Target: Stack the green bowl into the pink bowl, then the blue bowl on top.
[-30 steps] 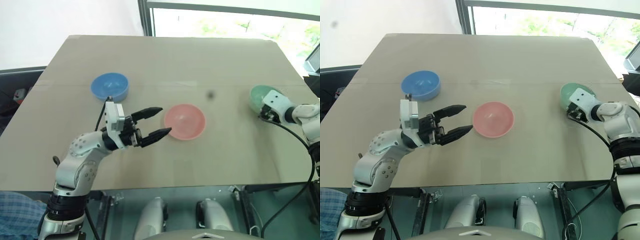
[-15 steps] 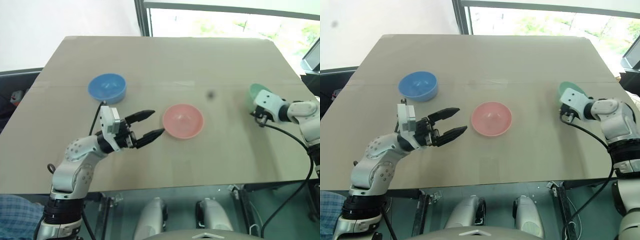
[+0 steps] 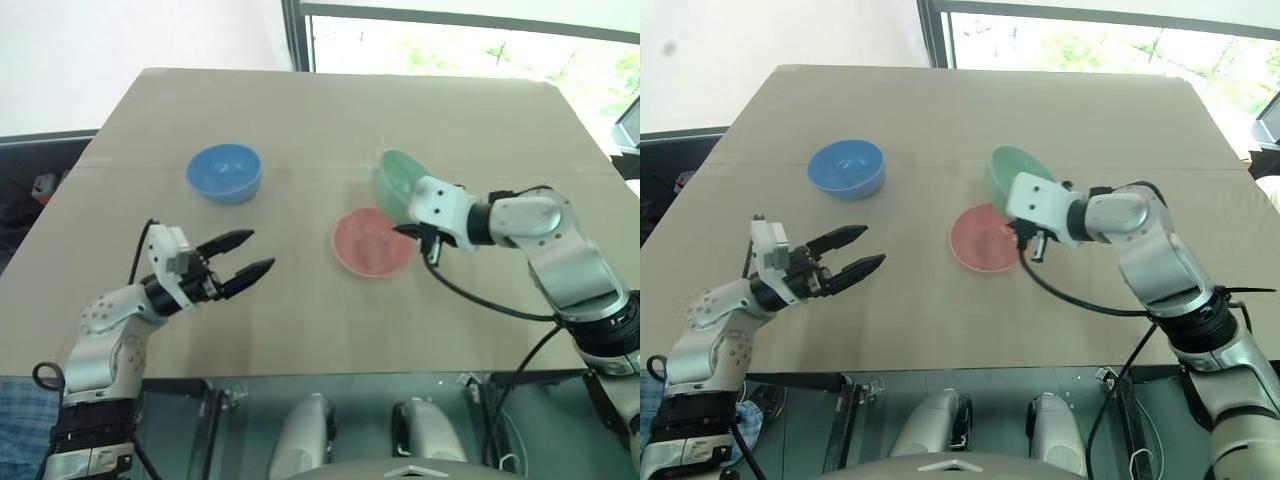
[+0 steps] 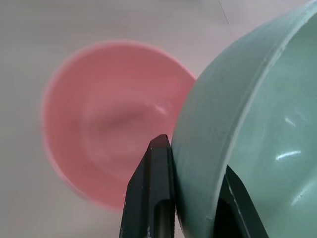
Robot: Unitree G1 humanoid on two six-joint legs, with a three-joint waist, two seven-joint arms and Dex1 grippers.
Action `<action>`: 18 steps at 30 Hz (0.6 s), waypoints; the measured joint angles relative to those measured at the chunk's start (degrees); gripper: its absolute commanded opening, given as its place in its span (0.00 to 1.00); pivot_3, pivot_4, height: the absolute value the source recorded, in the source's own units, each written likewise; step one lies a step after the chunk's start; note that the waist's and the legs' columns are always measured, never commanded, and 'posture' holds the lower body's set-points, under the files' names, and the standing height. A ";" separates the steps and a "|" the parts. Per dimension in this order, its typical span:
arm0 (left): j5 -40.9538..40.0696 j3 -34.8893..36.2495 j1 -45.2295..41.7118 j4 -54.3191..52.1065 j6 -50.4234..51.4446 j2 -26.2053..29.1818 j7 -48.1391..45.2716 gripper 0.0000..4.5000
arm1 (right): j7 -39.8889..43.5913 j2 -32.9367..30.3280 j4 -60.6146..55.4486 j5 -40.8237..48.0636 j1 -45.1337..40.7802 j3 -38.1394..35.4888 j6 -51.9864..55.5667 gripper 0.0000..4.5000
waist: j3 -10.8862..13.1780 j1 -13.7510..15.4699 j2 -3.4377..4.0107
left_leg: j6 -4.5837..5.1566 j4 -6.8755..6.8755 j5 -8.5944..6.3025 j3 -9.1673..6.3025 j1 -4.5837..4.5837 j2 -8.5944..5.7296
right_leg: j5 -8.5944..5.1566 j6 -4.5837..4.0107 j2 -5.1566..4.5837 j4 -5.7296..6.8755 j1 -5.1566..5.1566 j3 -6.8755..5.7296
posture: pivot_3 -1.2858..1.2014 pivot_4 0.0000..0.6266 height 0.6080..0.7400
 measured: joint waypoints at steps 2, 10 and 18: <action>0.00 0.38 -0.02 1.18 -0.58 0.34 -1.31 0.84 | -0.18 0.38 -2.21 -0.01 -0.44 1.68 1.73 0.02 | 0.00 0.07 -0.01 | 0.01 0.00 0.00 0.00 -0.02 -0.02 | 0.00 0.00 -0.02 0.00 0.00 0.00 | 0.52 0.24 1.00; 0.09 1.95 -1.04 5.73 -3.32 1.34 -5.04 0.84 | -0.79 0.34 -7.98 1.02 -0.69 4.11 6.32 0.48 | -0.02 0.00 -0.04 | 0.01 0.01 0.00 0.03 -0.02 -0.02 | 0.00 0.01 -0.01 0.03 -0.02 0.01 | 0.52 0.24 1.00; 0.48 1.94 -1.55 6.57 -4.31 1.30 -6.06 0.84 | -0.81 -0.08 -8.59 5.41 -1.86 1.52 10.80 0.72 | -0.04 0.02 -0.07 | 0.01 0.02 -0.01 0.02 -0.02 -0.01 | 0.00 0.01 -0.01 0.03 -0.02 0.01 | 0.52 0.24 1.00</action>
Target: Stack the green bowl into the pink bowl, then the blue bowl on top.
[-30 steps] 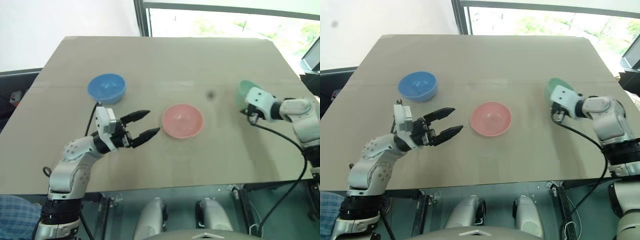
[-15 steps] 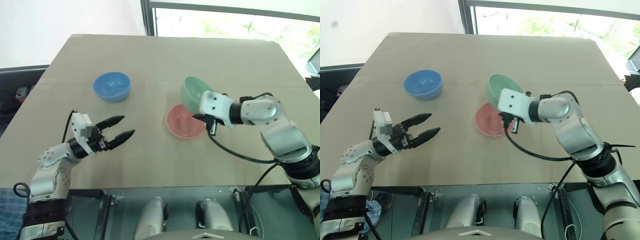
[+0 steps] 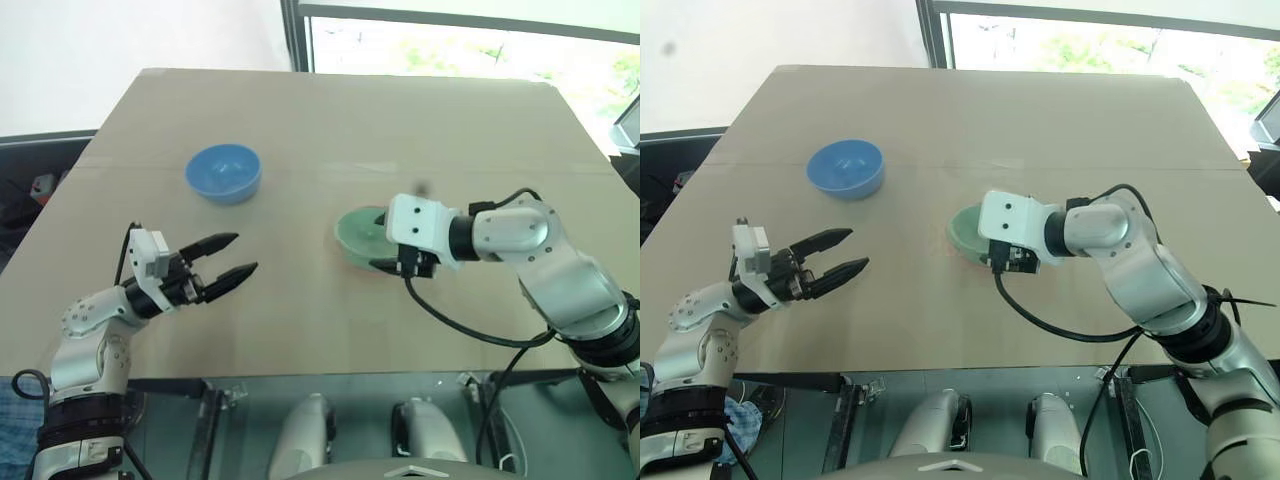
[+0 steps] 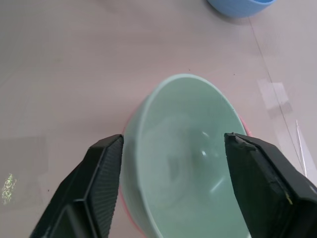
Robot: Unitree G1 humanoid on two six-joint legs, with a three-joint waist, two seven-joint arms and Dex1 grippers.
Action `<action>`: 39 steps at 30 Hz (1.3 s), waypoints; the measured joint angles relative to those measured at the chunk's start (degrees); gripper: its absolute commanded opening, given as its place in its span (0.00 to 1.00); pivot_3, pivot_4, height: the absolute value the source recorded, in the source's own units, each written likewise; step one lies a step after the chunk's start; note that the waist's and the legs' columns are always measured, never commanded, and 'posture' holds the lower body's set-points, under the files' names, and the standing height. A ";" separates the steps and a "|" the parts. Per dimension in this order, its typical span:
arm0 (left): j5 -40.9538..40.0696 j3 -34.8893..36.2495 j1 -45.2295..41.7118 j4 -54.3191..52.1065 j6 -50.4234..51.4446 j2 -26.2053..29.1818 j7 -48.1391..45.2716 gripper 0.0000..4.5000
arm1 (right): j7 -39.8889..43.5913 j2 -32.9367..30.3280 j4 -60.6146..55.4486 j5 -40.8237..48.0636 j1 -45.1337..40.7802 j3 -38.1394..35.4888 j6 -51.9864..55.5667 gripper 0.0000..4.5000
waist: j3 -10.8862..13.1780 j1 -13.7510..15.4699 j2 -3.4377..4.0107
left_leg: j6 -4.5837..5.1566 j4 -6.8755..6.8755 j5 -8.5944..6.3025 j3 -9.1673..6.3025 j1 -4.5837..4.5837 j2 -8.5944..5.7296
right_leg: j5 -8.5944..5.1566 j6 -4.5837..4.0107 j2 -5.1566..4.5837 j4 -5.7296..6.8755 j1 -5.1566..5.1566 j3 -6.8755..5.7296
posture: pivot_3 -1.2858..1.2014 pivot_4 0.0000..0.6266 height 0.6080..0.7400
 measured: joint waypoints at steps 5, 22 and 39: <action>2.94 -0.11 -0.92 -0.81 0.36 -0.65 6.30 0.84 | 2.11 -0.63 3.68 11.39 3.85 -18.42 0.57 0.72 | -0.02 0.22 -0.06 | 0.04 0.00 -0.02 -0.08 0.00 -0.02 | 0.01 0.01 -0.03 -0.02 0.12 -0.06 | 0.52 0.24 1.00; 26.81 -12.81 -21.24 5.75 7.54 1.57 27.41 0.84 | 9.96 -11.18 12.04 30.28 16.38 -42.41 -10.32 0.72 | 0.00 0.11 -0.06 | 0.04 -0.01 -0.02 0.00 0.06 -0.04 | 0.02 0.03 0.02 0.02 0.16 0.01 | 0.52 0.24 1.00; 36.46 -18.24 -33.57 31.58 -1.85 2.43 26.97 0.79 | 4.27 -14.39 11.02 36.32 20.29 -46.41 -13.56 0.73 | 0.04 0.20 -0.11 | 0.07 0.03 -0.03 0.00 -0.03 -0.05 | 0.01 0.04 0.02 0.04 0.14 -0.03 | 0.52 0.24 1.00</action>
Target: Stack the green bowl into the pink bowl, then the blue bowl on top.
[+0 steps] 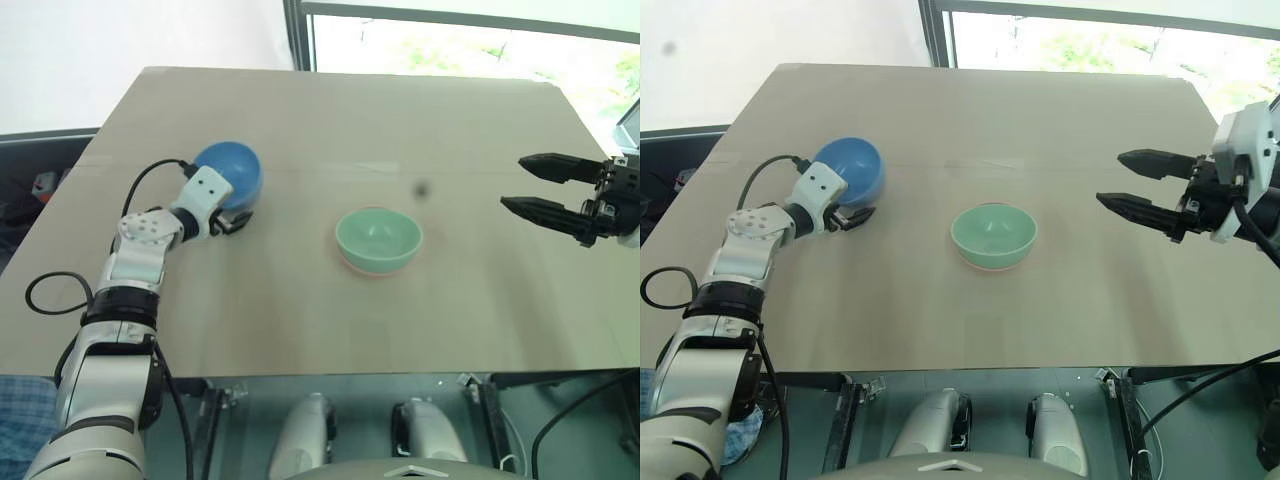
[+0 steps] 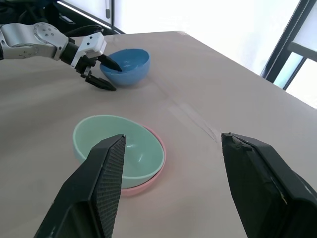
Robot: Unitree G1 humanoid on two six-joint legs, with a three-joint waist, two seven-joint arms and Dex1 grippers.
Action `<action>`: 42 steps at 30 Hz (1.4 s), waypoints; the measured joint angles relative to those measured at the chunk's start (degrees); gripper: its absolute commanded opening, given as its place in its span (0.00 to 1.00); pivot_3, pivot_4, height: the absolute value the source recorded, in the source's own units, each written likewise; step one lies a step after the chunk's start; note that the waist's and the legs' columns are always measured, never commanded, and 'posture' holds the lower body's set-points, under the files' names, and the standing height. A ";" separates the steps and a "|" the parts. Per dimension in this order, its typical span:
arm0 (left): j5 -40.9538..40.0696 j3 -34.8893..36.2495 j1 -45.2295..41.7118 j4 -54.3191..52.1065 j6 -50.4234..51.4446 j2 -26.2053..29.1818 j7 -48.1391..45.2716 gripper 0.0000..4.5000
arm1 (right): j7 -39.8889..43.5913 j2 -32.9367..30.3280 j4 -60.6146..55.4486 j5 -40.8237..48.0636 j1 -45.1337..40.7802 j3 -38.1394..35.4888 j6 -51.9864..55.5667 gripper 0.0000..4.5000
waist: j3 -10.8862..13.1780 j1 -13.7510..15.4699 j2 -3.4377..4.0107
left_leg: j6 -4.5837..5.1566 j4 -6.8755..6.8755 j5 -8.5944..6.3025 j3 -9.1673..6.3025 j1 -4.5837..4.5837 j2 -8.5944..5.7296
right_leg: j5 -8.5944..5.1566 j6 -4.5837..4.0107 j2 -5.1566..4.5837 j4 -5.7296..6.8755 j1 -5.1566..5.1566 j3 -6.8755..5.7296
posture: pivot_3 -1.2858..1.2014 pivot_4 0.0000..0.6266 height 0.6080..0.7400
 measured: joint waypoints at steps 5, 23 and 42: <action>-0.43 0.01 -1.53 1.39 -1.71 -0.09 -3.36 0.43 | -0.51 -0.48 0.02 0.28 0.20 0.23 -1.07 0.73 | 0.00 -0.03 0.00 | 0.00 0.00 0.00 0.00 -0.01 0.00 | 0.00 0.00 0.00 0.02 0.00 0.00 | 0.52 0.24 1.00; 0.03 -4.48 -12.77 7.31 -6.20 -3.76 -17.57 0.01 | -1.27 -1.26 1.49 0.46 -0.27 3.76 -3.50 0.73 | 0.02 0.01 -0.02 | 0.03 0.12 -0.02 -0.05 -0.10 -0.17 | 0.01 0.02 0.01 0.03 0.00 -0.06 | 0.52 0.24 1.00; -19.06 -18.50 -18.59 -23.38 -0.18 -5.17 -49.09 0.18 | -3.45 -2.16 -0.31 0.91 0.88 3.94 -3.50 0.73 | 0.05 -0.15 0.04 | 0.09 0.25 -0.05 0.01 -0.06 0.04 | 0.00 0.01 0.04 0.01 -0.03 0.11 | 0.52 0.24 1.00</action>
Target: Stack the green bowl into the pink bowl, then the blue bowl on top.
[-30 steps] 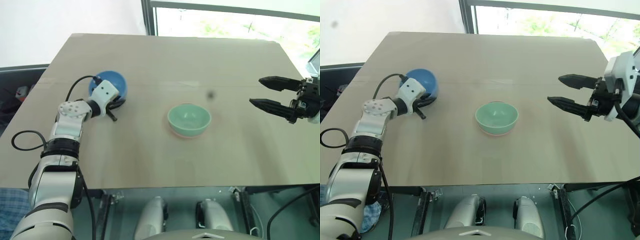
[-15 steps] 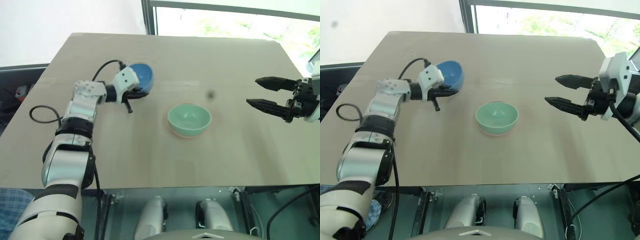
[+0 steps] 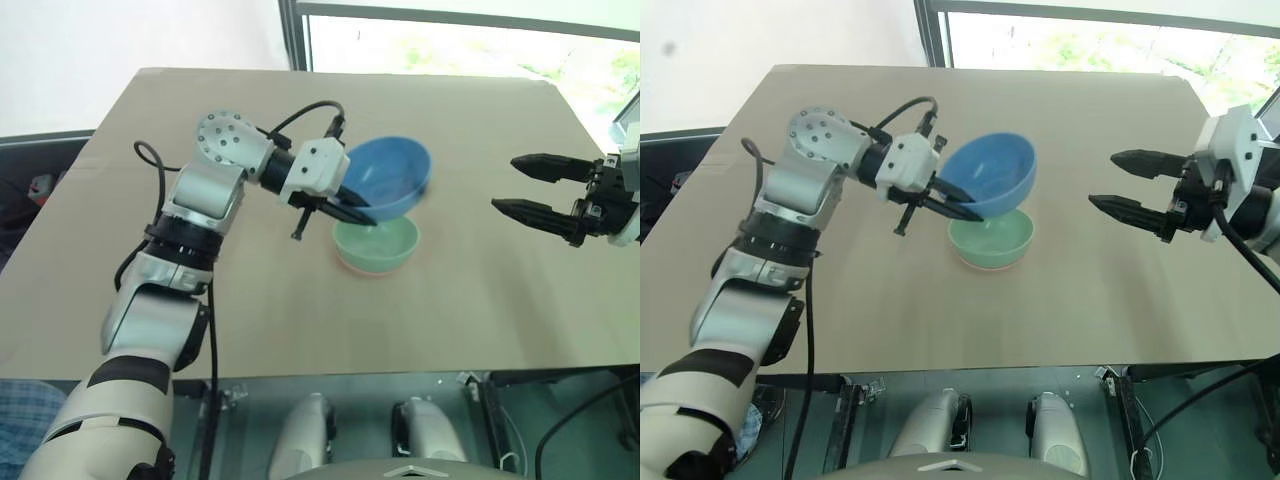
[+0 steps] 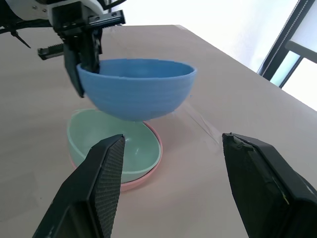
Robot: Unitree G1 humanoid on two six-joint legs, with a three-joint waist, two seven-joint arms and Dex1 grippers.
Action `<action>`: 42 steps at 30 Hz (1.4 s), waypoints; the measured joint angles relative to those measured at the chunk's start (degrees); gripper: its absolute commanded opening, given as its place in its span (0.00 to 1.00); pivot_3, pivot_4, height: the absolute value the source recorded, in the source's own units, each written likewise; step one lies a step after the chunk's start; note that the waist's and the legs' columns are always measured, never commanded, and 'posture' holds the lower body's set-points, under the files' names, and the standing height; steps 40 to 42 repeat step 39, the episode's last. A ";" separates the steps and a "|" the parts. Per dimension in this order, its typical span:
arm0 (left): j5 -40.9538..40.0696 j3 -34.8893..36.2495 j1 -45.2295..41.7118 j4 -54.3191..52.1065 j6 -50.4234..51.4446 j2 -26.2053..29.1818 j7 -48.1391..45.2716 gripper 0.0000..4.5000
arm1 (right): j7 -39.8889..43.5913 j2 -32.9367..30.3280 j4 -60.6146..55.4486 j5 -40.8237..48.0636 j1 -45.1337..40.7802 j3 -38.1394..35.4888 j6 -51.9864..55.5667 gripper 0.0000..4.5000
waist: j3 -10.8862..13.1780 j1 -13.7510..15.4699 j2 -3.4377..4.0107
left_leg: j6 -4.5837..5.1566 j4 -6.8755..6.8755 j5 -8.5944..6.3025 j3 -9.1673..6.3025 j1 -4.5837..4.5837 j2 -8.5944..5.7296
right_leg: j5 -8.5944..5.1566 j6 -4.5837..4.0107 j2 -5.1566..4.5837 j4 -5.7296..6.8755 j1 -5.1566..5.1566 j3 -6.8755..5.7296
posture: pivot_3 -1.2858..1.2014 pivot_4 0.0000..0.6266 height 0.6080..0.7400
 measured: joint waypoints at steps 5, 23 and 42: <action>-6.10 -1.93 1.63 -2.80 -2.36 0.87 0.00 0.62 | -0.29 -0.02 -0.41 0.22 0.29 0.00 -0.01 0.73 | 0.00 0.55 0.00 | 0.18 0.36 -0.11 -0.07 -0.06 -0.01 | 0.00 0.00 -0.04 0.00 0.11 -0.04 | 0.52 0.24 1.00; -9.58 17.47 26.63 -9.69 15.90 3.14 21.11 0.69 | -2.31 2.95 -1.07 -2.11 15.15 -0.62 -1.69 0.73 | 0.00 0.22 0.01 | 0.29 0.37 -0.19 -0.12 -0.04 0.03 | 0.00 0.02 -0.09 0.00 0.25 -0.07 | 0.52 0.24 1.00; -17.00 36.17 59.01 -33.78 24.28 -0.24 42.34 0.69 | 2.78 9.45 15.71 -13.46 23.99 1.94 -27.11 0.73 | -0.13 0.18 0.13 | 0.16 0.36 -0.13 -0.08 0.38 0.01 | 0.00 -0.03 -0.15 -0.01 0.48 0.05 | 0.52 0.24 1.00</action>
